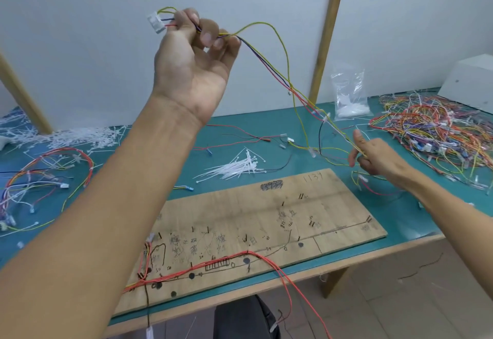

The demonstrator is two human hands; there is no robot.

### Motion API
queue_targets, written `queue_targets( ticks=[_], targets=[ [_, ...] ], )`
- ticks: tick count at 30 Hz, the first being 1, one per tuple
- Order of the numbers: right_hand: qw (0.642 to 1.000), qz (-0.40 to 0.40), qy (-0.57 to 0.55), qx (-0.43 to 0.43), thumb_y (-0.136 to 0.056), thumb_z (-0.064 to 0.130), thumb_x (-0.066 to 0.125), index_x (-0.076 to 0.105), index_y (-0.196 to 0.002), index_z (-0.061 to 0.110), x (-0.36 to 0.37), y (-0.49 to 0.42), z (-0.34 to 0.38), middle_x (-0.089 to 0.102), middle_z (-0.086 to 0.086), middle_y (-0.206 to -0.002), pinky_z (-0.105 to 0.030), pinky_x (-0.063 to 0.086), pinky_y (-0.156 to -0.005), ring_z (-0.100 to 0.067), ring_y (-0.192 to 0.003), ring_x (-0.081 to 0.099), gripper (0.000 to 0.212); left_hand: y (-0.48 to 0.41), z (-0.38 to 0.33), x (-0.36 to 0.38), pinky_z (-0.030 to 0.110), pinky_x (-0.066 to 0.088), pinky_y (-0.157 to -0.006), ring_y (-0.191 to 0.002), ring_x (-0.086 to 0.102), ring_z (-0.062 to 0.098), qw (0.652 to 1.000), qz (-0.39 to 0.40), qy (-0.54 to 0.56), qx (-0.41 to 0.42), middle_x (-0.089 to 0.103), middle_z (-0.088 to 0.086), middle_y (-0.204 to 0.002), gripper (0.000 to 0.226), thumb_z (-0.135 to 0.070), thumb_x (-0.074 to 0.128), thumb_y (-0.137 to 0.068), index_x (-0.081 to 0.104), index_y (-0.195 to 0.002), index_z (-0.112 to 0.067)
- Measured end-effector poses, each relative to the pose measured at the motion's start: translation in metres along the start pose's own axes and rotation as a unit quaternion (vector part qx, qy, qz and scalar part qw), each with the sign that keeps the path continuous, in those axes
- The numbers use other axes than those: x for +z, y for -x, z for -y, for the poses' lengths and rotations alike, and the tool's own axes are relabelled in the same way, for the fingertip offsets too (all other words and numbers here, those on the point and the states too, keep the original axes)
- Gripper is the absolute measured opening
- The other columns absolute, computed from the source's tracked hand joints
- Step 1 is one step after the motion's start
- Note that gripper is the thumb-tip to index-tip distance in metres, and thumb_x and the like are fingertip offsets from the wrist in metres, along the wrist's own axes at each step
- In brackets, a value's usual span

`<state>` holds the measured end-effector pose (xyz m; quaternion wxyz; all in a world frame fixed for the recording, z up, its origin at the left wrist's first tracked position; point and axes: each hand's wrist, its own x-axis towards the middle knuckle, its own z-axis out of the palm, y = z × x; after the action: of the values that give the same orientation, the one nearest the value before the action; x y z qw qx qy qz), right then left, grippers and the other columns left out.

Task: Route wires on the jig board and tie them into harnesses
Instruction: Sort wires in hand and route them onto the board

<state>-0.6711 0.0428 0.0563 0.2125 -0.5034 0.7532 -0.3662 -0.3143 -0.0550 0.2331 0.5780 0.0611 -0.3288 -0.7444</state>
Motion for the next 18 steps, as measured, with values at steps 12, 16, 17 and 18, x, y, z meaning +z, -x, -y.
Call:
queue_targets(
  ticks=[12, 16, 17, 18],
  targets=[
    [0.969, -0.041, 0.222, -0.103, -0.095, 0.085, 0.023, 0.055, -0.056, 0.019, -0.033, 0.058, -0.043, 0.057, -0.004, -0.052, -0.045, 0.046, -0.064, -0.021, -0.049, 0.05, 0.083, -0.019, -0.023, -0.06, 0.032, 0.058, -0.067, -0.055, 0.038, 0.021, 0.991, -0.124, -0.023, 0.043, 0.04, 0.005, -0.059, 0.034, -0.013, 0.039, -0.114, 0.045, -0.08, -0.014],
    [0.939, -0.045, 0.293, -0.175, -0.1, 0.078, 0.015, 0.039, -0.069, 0.026, -0.026, 0.056, -0.043, 0.045, 0.005, -0.058, -0.047, 0.039, -0.058, -0.024, -0.057, 0.048, 0.065, -0.018, -0.025, -0.066, 0.03, 0.056, -0.068, -0.055, 0.036, 0.02, 0.989, -0.127, -0.052, 0.05, 0.037, 0.002, -0.06, 0.035, -0.019, 0.037, -0.115, 0.044, -0.08, -0.017],
    [0.932, -0.046, 0.309, -0.185, -0.102, 0.074, 0.015, 0.039, -0.073, 0.027, -0.021, 0.05, -0.037, 0.047, 0.005, -0.062, -0.049, 0.043, -0.059, -0.027, -0.061, 0.052, 0.06, -0.015, -0.023, -0.066, 0.029, 0.054, -0.068, -0.055, 0.035, 0.019, 0.989, -0.119, -0.073, 0.047, 0.035, 0.001, -0.06, 0.035, -0.021, 0.037, -0.115, 0.044, -0.081, -0.018],
    [0.926, -0.05, 0.317, -0.198, -0.103, 0.069, 0.018, 0.041, -0.076, 0.027, -0.017, 0.044, -0.029, 0.049, 0.004, -0.066, -0.049, 0.046, -0.061, -0.029, -0.065, 0.054, 0.055, -0.01, -0.02, -0.065, 0.03, 0.053, -0.068, -0.056, 0.034, 0.019, 0.989, -0.108, -0.095, 0.041, 0.033, 0.001, -0.061, 0.035, -0.022, 0.036, -0.116, 0.044, -0.082, -0.018]
  ],
)
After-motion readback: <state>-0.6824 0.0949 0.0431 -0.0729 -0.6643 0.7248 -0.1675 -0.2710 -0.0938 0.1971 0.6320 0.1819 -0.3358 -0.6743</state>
